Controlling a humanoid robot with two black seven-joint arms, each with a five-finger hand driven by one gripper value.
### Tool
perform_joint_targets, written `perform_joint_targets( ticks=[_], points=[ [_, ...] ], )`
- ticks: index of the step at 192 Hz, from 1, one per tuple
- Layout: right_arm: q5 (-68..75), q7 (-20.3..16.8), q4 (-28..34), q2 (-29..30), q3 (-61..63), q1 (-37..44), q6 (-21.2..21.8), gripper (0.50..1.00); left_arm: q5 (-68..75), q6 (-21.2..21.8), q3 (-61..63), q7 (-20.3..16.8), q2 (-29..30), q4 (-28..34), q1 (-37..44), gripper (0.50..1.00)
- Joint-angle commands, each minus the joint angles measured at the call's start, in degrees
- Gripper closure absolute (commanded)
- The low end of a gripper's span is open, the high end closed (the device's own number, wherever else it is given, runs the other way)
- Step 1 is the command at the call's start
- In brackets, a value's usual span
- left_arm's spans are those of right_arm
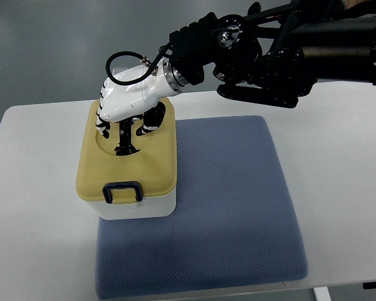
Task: Open white storage box with right hand
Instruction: 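Lower the right hand and close fingers around the black lid handle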
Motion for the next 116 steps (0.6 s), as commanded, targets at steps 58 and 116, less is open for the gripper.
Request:
perform_joint_targets(
  ticks=[58,116],
  points=[
    [-0.2,-0.1,0.0,0.0,0.0,-0.4,0.1,0.875,0.0,0.0,0.0,0.0,0.0,0.0,0.0,0.500],
    [-3.0,-0.1,-1.1,0.0,0.0,-0.6,0.2,0.922,0.0,0.0,0.0,0.0,0.0,0.0,0.1,0.500]
  ],
)
